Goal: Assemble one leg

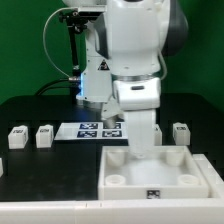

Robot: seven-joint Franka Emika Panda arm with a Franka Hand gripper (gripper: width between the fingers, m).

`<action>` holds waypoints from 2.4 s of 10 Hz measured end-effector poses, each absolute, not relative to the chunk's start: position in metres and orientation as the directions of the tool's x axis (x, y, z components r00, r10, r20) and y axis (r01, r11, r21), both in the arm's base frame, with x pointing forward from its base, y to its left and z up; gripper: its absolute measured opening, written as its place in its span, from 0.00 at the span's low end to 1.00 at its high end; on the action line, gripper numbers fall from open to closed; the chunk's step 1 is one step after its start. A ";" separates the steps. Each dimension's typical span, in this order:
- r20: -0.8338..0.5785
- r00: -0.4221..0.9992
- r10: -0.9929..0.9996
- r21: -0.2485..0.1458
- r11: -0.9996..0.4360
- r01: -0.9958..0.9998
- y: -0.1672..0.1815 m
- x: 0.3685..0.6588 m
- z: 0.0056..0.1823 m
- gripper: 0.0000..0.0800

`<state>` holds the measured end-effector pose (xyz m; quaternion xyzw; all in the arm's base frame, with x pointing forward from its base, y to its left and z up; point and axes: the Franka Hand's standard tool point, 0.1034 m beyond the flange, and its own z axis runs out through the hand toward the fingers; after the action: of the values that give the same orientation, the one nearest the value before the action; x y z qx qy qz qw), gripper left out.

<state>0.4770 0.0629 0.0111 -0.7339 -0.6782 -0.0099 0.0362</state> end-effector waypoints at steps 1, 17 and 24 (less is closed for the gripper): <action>0.064 0.076 0.995 -0.038 -0.074 0.997 0.064 0.480 0.011 0.08; 0.065 0.051 0.997 -0.016 -0.050 0.999 0.080 0.496 0.007 0.81; 0.031 0.498 0.867 0.009 -0.499 0.867 0.095 0.443 0.067 0.81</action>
Offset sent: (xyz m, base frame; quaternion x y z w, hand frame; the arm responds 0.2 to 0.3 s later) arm 0.0229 0.0592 -0.0110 -0.0152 0.0267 -0.0831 0.9961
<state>0.4435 0.0947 0.0669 -0.8655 -0.5007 -0.0158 0.0039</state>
